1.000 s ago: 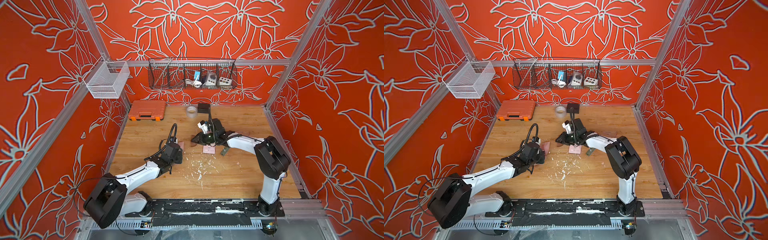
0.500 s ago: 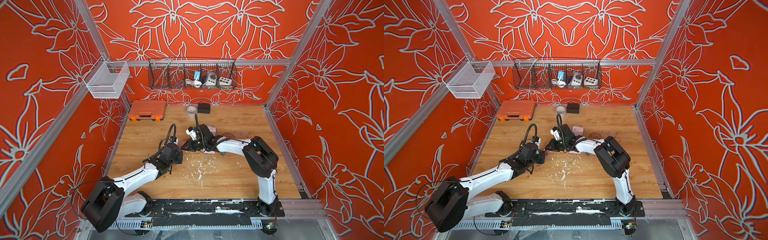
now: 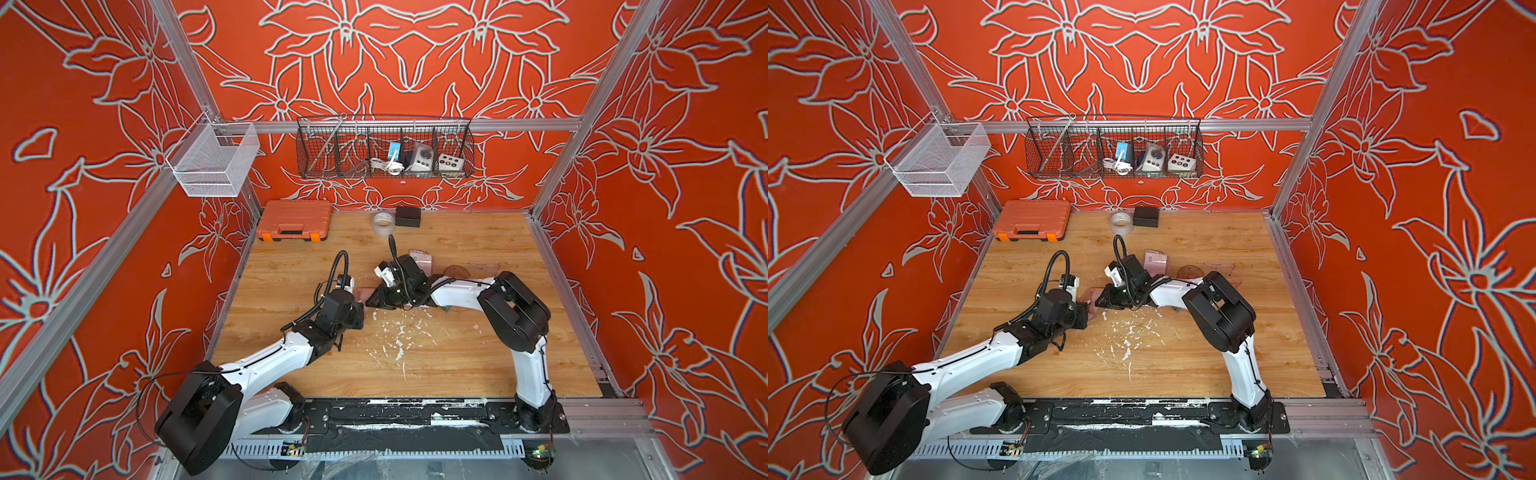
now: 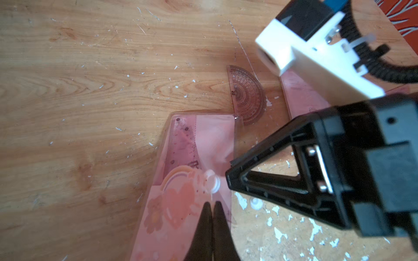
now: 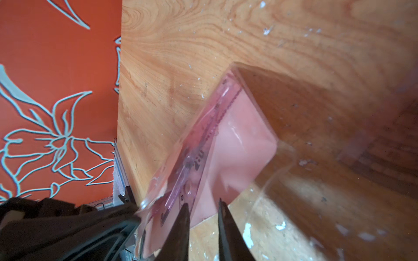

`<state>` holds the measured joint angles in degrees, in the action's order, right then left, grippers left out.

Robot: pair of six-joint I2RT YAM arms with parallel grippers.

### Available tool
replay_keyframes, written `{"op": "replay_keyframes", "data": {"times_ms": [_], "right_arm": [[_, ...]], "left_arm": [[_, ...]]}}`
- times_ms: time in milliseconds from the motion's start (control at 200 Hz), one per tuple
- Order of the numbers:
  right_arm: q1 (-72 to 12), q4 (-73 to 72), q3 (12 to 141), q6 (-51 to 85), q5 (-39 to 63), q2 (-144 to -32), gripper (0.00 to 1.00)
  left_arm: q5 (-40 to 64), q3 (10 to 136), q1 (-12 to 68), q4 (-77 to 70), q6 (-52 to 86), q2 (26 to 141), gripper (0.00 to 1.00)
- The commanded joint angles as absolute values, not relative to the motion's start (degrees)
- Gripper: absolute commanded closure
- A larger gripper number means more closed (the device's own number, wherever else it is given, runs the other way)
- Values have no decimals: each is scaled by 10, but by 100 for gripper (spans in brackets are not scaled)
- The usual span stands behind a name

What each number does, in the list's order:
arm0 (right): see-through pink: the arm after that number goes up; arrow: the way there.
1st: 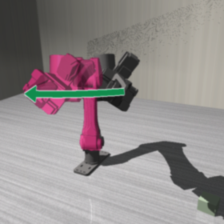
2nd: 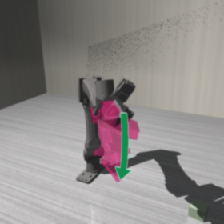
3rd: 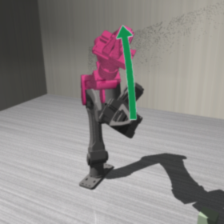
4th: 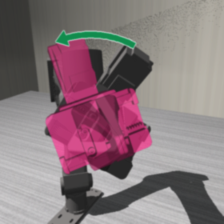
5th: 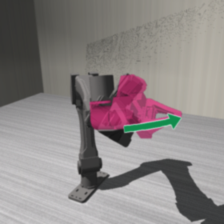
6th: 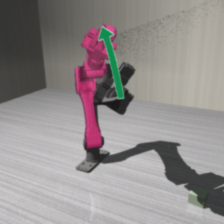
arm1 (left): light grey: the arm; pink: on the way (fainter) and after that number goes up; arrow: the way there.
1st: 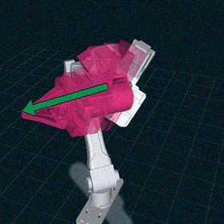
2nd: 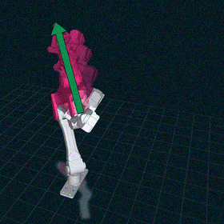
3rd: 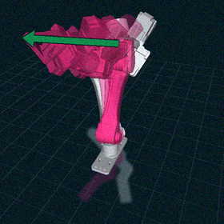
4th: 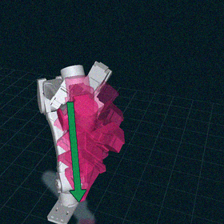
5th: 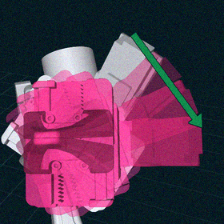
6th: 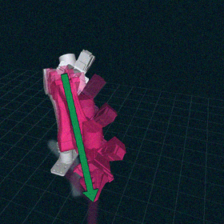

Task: Open the ruler set and take out the ruler
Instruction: Place the ruler set bag at the center of the board.

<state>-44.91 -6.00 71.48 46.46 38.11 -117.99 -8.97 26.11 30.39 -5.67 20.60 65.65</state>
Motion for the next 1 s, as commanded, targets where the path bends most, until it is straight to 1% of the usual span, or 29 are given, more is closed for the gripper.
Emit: {"op": "replay_keyframes", "data": {"times_ms": [0,325,570,786,906,931,971,996], "right_arm": [[-452,-57,735,456,391,-1210,77],[-453,-111,745,492,429,-1235,77],[-456,-103,756,485,438,-1247,77],[-456,-92,744,475,425,-1241,86],[-456,-87,743,472,424,-1233,87],[-455,-86,741,470,421,-1230,86],[-455,-78,737,463,416,-1223,85],[-455,-70,735,456,412,-1218,85]], "left_arm": [[-80,251,303,-89,201,655,100],[-63,207,303,-150,226,678,100],[-77,189,303,-162,233,676,100],[-97,206,303,-128,231,682,100],[-114,220,301,-101,237,673,100],[-117,224,301,-92,240,672,90],[-119,234,297,-72,244,671,69],[-118,244,293,-54,247,674,60]]}}
